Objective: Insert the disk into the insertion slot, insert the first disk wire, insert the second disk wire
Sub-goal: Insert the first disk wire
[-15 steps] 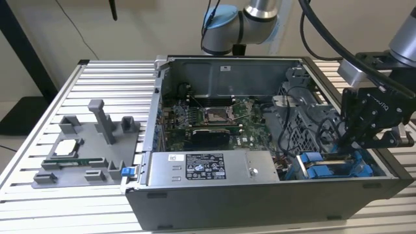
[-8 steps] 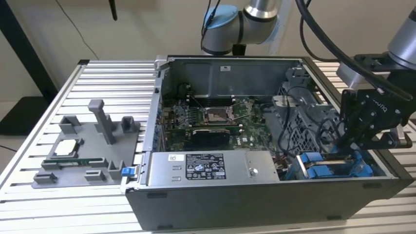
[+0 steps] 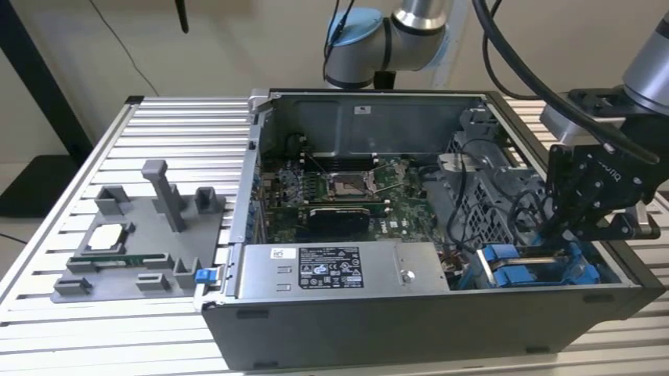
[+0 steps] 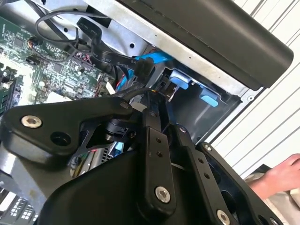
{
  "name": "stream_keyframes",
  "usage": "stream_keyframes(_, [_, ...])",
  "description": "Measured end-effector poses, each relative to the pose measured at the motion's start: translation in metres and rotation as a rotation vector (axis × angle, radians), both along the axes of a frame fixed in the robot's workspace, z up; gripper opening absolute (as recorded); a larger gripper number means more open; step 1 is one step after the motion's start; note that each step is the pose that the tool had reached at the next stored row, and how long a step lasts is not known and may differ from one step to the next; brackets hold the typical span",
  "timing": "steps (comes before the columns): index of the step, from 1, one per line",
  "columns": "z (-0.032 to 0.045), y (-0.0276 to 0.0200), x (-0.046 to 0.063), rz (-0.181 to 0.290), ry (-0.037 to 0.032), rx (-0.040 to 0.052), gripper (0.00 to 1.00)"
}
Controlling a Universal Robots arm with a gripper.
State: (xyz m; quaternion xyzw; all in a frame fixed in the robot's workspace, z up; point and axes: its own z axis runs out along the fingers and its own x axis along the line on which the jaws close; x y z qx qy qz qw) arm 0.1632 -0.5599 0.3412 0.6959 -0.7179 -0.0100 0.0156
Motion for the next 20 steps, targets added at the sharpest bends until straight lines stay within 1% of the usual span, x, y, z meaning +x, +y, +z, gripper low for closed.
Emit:
stream_keyframes(2, [-0.0001, 0.0000, 0.0000, 0.000, 0.0000, 0.0029, 0.00])
stream_keyframes(4, [-0.0001, 0.0001, 0.0001, 0.000, 0.0000, 0.0040, 0.00])
stream_keyframes(6, [0.0013, 0.0001, 0.0001, 0.000, 0.0000, 0.0073, 0.00])
stream_keyframes(8, [0.0029, 0.0001, 0.0001, 0.000, 0.0001, 0.0081, 0.00])
stream_keyframes(15, [0.0010, 0.0001, 0.0001, 0.000, -0.0087, 0.0080, 0.00])
stream_keyframes(20, [0.0000, 0.0009, 0.0001, -0.004, -0.0099, 0.0080, 0.00])
